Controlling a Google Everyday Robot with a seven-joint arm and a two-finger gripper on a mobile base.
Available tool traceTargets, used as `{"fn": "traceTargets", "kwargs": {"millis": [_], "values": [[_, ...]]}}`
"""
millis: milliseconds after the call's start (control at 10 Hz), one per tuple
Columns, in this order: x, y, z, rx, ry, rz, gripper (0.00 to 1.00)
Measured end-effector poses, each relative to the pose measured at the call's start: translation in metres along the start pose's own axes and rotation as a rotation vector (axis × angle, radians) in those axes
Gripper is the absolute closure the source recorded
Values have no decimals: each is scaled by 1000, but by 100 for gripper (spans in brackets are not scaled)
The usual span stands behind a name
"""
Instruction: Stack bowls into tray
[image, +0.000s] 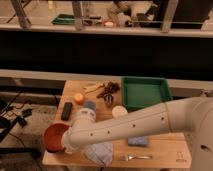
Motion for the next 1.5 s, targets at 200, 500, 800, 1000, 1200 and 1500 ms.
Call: {"fn": "traceTargets", "kwargs": {"millis": [200,500,800,1000,1200,1500], "values": [[-3,-3,-9,18,10,-6,100],[-6,-10,-39,57,45,-9,100],[4,-10,-67,96,90,-8,100],[20,-5,-98,122,141,6,100],[42,3,-131,141,205,35,100],[51,6,-140,143,228,45,100]]}}
